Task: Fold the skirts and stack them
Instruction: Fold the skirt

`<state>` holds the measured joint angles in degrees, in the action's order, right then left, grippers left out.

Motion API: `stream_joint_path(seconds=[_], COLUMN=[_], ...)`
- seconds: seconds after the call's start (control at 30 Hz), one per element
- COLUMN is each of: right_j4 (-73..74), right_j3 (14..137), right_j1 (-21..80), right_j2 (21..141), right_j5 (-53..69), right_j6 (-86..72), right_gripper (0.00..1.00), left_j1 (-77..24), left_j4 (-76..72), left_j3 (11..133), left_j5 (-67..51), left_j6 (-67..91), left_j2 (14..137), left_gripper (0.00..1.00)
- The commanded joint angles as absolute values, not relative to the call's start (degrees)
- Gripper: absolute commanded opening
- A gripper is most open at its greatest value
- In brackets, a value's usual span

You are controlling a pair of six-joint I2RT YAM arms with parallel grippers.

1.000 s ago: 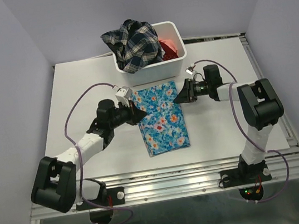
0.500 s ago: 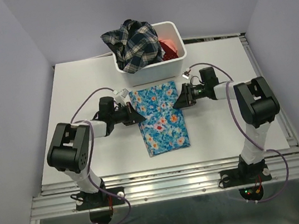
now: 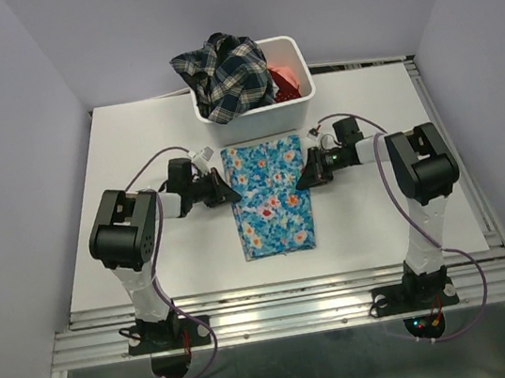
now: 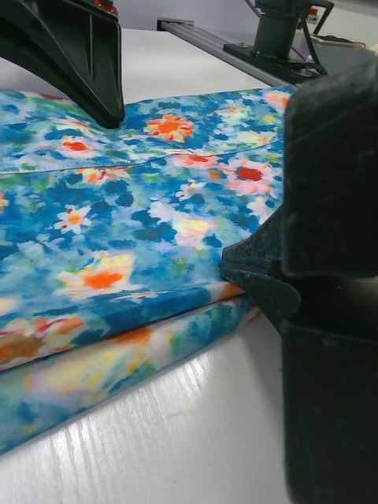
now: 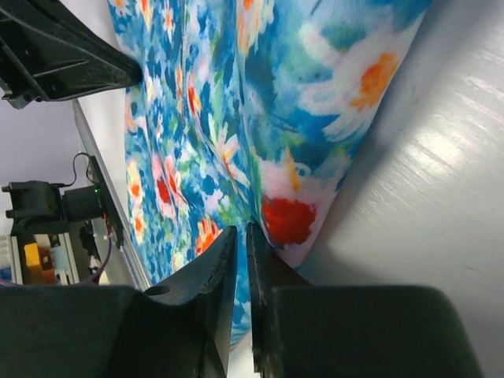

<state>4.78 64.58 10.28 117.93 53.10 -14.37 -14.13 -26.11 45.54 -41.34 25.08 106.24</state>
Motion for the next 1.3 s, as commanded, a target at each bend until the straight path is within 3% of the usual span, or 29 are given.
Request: stream_joint_path(seconds=[0.0,0.57,0.8,0.9,0.93,1.0,1.13,1.27], right_j4=[8.9,14.7,15.1,14.3,14.4,14.7,14.6,14.0], right_j3=[66.7,66.3,68.3,68.8,69.2,70.5,72.7,74.0], right_j1=[10.1,10.1,12.0,13.6,13.6,13.6,14.2,16.7], right_j2=[119.9,118.9,114.5,112.4,112.3,111.4,108.6,107.8], right_j5=[45.9,40.2,47.0,46.9,47.2,47.6,49.0,49.3], right_j6=[-12.7,-4.8,-7.6,-7.6,-7.8,-7.7,-7.6,-7.5], right_gripper=[0.15,0.13,0.23,0.23,0.24,0.27,0.34,0.36], left_j1=[-13.2,-8.8,-9.9,-12.3,-13.1,-16.2,-20.4,-28.5], left_j4=[-20.3,-17.4,-16.9,-11.8,-9.7,-2.8,5.4,8.7], left_j3=[47.1,45.2,44.7,45.2,45.9,46.2,42.2,31.4], left_j5=[-36.3,-36.2,-38.8,-36.8,-34.3,-31.0,-23.7,-15.8], left_j6=[22.9,20.4,14.4,2.2,-2.5,-18.7,-40.1,-64.2], left_j2=[107.6,105.7,98.4,88.7,86.2,78.9,67.1,54.1], left_gripper=[0.0,0.0,0.0,0.33,0.49,0.6,0.99,0.99])
